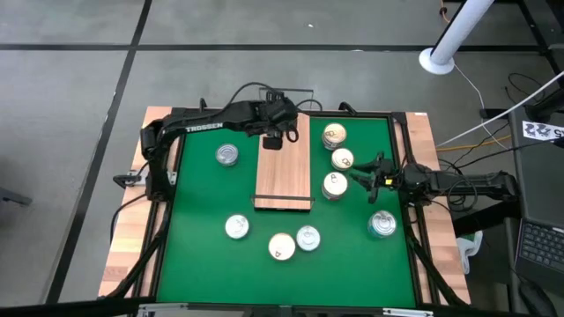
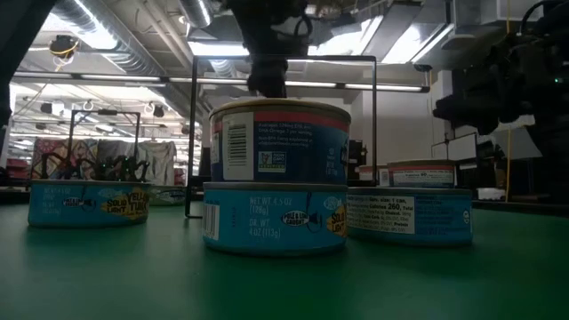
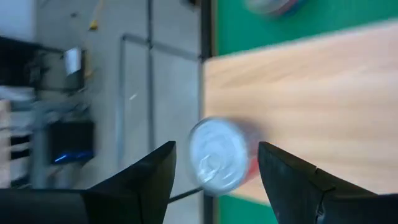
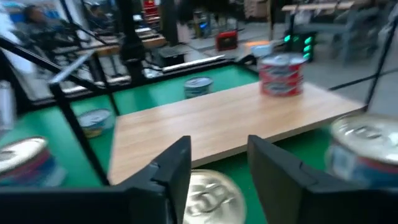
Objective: Stack canned seafood by type on shelf
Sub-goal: Put the dark blue tuna can on the shelf
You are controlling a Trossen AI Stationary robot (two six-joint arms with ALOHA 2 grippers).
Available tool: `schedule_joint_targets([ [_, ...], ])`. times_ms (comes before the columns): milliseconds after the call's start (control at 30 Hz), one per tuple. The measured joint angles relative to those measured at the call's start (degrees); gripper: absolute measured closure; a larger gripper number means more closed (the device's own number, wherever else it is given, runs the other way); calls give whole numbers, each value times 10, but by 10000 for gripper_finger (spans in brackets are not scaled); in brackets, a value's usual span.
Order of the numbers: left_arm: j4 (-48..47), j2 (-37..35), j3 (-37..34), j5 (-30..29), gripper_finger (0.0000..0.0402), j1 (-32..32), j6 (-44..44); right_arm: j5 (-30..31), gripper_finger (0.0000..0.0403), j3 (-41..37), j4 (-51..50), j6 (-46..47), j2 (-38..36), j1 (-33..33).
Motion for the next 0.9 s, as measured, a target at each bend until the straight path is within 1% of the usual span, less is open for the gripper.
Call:
schedule_joint_targets([
  [100,0,-6,0,44,178,-8,-29,10,234,10,1,-42,0,0],
  [233,0,-6,0,49,178,-22,-43,39,233,23,2,-93,6,0],
  [433,0,-5,-6,49,178,-41,-27,73,233,43,0,-166,44,0],
  [600,0,-5,-6,49,178,-50,-25,102,233,70,-1,-197,102,0],
  [700,0,-5,-6,49,178,-53,-25,113,233,92,-2,-227,151,-2],
  [800,0,-5,-6,49,178,-53,-27,117,233,119,-5,-248,204,-22],
  [900,0,-5,-6,49,178,-53,-30,114,233,147,-7,-259,259,-57],
])
